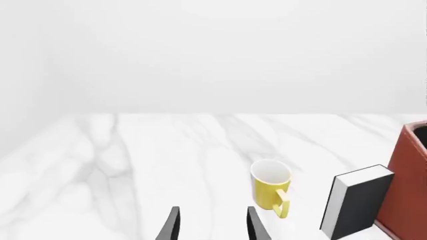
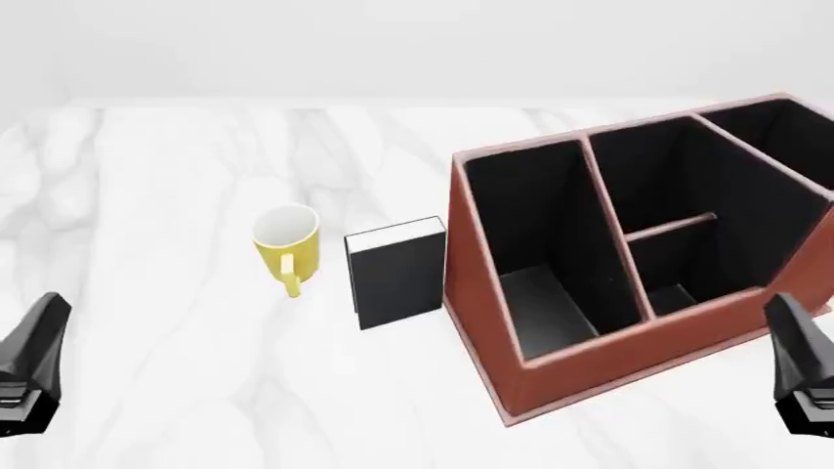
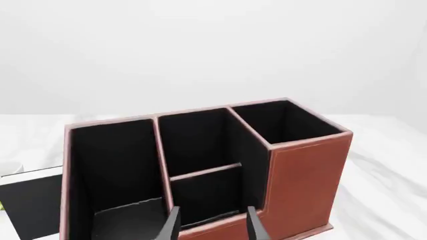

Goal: Pick up the book and place it in the back compartment of the caddy.

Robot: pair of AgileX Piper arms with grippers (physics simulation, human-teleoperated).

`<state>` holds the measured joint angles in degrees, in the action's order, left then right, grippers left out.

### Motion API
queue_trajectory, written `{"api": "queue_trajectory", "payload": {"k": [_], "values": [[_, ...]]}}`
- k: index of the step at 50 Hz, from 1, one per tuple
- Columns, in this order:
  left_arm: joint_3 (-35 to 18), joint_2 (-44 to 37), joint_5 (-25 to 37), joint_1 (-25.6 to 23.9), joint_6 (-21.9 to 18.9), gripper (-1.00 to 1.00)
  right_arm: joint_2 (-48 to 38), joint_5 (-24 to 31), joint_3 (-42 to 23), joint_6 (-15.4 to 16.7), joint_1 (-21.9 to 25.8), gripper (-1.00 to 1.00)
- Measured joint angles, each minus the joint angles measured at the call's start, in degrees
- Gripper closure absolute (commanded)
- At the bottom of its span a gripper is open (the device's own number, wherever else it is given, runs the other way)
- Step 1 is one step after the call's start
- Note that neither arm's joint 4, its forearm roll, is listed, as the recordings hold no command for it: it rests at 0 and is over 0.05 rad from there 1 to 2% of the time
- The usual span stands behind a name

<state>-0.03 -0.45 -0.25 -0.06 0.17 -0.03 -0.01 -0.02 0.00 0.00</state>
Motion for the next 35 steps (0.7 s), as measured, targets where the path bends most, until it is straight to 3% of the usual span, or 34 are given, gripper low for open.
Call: {"api": "queue_trajectory", "payload": {"k": [19,27,35], "values": [[-4.72,-5.26,0.12,-2.88,-0.79,-1.0,-0.63,-0.4,-0.12,-0.02,-0.12,-1.0],[-10.37,-10.78,0.35,-6.55,-3.22,-1.0,-0.78,-0.52,-0.14,-0.11,-0.18,-1.0],[-19.63,-21.41,1.18,-11.49,-6.19,-1.0,-0.95,-0.65,-0.13,-0.25,-0.23,-1.0]]}}
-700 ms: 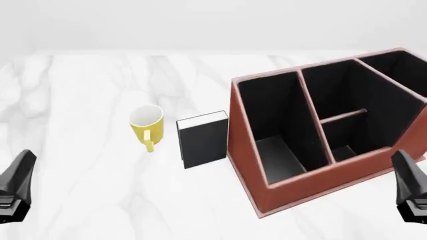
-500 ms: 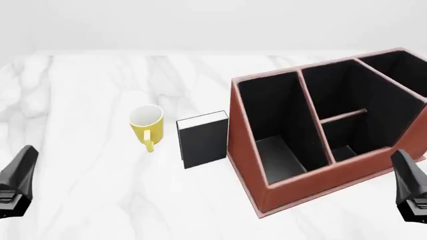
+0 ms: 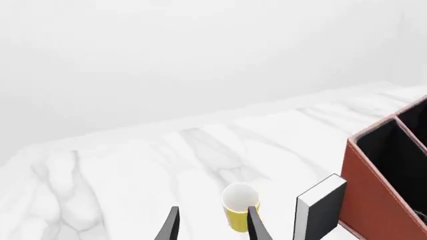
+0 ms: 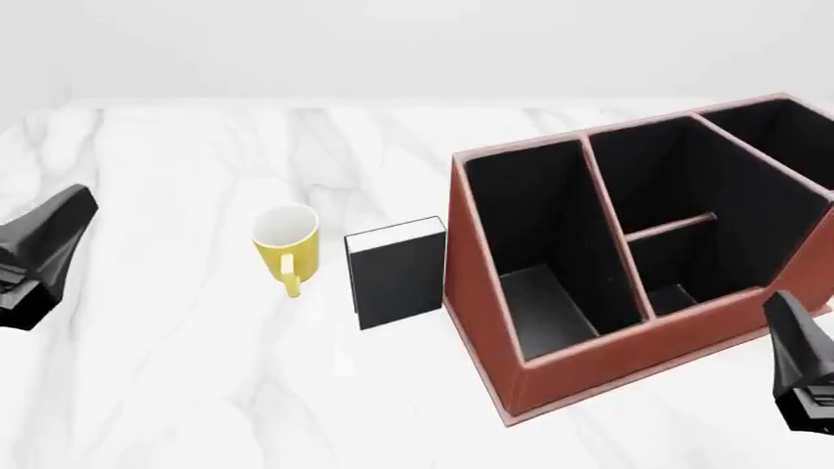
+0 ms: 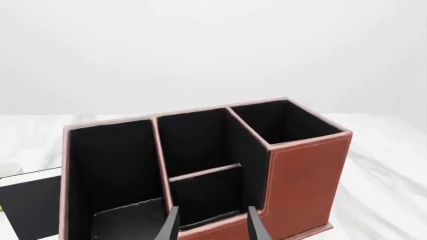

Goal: Pick up the book and place it in the back compartment of the caddy.

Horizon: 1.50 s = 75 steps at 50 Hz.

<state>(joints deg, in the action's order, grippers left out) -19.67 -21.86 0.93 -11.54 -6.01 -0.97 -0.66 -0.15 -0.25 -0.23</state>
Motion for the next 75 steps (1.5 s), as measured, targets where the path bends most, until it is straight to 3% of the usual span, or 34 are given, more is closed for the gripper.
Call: {"api": "queue_trajectory", "payload": {"k": [12,25,34,52,61,75], "values": [[-15.36,-13.43,3.76,-5.5,-3.39,-1.0,-0.33,-0.22,0.03,-0.19,-0.24,-1.0],[-27.53,-25.29,7.88,-11.32,-8.52,-1.0,-0.66,-0.46,0.05,-0.37,-0.58,-1.0],[-37.17,-33.26,16.39,-17.43,-11.75,-1.0,-1.08,-0.8,0.07,-0.48,-0.69,-1.0],[-55.34,-46.37,33.98,-23.33,-18.34,-1.0,-1.49,-1.08,0.09,-0.55,-0.72,-1.0],[-60.12,-51.7,38.87,-25.55,-19.78,-1.0,-1.5,-1.05,0.1,-0.56,-0.7,-1.0],[-59.57,-57.56,39.67,-28.1,-21.45,-1.0,-1.71,-1.18,0.1,-0.64,-0.57,-1.0]]}}
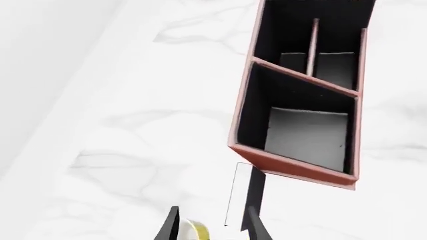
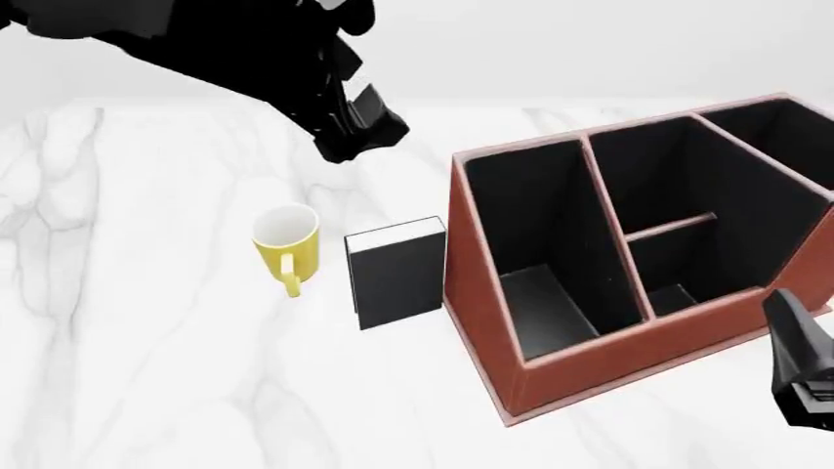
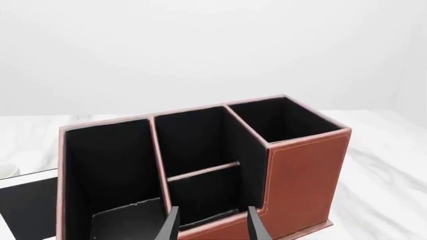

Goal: Pick up the book and place it in the back compartment of the caddy.

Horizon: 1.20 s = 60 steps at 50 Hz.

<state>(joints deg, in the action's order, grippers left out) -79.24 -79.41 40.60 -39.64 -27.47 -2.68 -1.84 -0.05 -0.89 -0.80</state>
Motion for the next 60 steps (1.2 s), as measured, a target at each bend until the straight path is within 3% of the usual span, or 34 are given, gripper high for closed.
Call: {"api": "queue_trajectory", "payload": {"k": [18,60], "values": [[4.05,-3.31,-3.51,-2.13,-1.26,-1.0,0.43,0.41,-0.01,-0.14,0.02,-1.0],[10.15,-11.26,-14.65,-1.08,-2.04,-1.0,-0.65,-0.54,0.02,-0.07,-0.16,-1.0]]}}
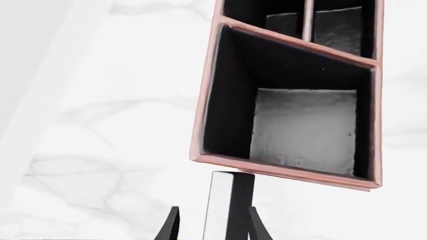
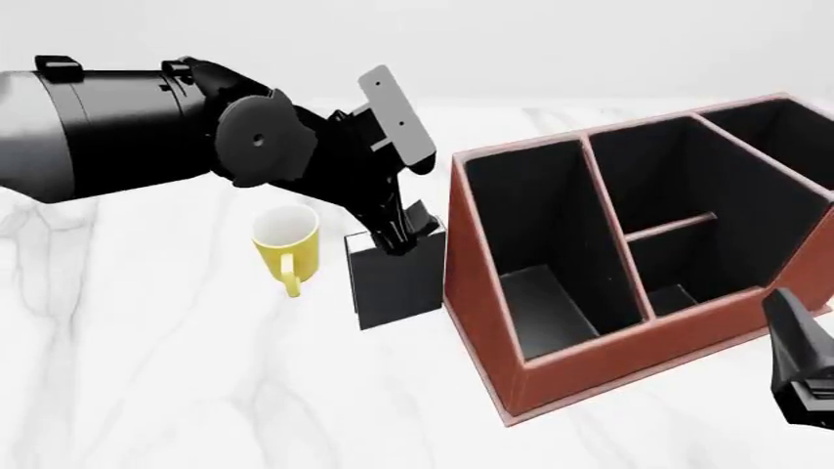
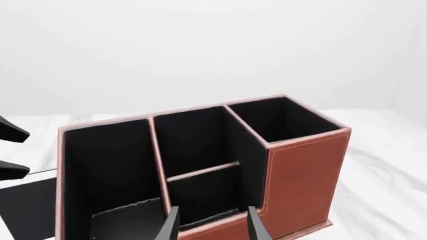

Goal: Pick up the book and place it in the back compartment of the caddy.

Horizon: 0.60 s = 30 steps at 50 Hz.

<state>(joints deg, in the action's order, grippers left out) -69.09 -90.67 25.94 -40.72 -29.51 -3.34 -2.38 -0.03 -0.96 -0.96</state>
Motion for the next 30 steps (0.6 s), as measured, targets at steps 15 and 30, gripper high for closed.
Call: {"api": "queue_trajectory", "payload": {"k": [15,30], "values": [[2.44,-2.01,-3.27,1.07,-1.1,-1.0,0.09,0.1,0.0,0.08,0.03,-1.0],[3.66,-4.4,-5.98,1.25,-0.68,-1.0,0.05,0.04,0.0,0.04,0.01,-1.0]]}}
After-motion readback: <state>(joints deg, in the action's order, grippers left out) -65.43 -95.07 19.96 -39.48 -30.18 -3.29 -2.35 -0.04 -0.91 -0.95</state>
